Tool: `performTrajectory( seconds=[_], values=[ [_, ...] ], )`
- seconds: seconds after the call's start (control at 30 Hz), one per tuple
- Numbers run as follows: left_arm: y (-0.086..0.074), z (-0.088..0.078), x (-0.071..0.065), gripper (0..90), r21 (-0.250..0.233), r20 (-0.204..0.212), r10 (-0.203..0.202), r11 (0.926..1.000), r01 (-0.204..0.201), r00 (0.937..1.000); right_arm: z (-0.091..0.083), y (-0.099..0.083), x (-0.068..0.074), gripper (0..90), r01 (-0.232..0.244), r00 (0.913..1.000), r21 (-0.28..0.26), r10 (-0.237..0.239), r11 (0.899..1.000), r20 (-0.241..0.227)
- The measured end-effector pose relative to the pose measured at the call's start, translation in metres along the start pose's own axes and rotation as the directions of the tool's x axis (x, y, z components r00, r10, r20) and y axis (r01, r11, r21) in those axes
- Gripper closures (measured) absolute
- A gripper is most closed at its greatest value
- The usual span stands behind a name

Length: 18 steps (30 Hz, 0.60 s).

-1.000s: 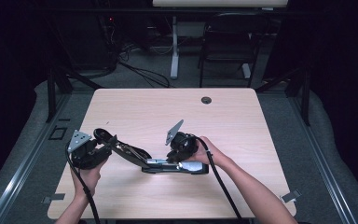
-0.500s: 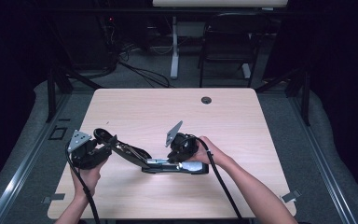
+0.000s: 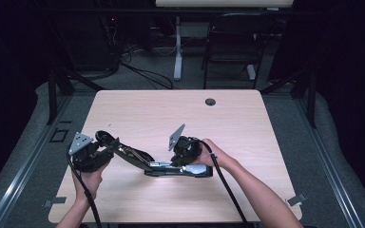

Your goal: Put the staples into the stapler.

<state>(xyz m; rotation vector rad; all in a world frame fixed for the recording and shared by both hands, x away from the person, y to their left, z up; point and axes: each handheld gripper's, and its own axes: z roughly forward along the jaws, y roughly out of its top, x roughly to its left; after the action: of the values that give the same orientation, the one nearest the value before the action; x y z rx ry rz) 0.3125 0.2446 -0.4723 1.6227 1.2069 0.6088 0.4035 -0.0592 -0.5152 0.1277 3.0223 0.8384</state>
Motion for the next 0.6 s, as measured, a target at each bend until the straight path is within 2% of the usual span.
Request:
performTrajectory(
  seconds=[0.6],
  values=[
    [-0.0001, 0.0001, -0.0001, 57.2, 0.002, 0.002, 0.001, 1.0, -0.001, 1.0, -0.0012, -0.0035, -0.0024, 75.8, -0.016, 0.9998, -0.005, 0.016, 1.0, -0.014]
  ],
)
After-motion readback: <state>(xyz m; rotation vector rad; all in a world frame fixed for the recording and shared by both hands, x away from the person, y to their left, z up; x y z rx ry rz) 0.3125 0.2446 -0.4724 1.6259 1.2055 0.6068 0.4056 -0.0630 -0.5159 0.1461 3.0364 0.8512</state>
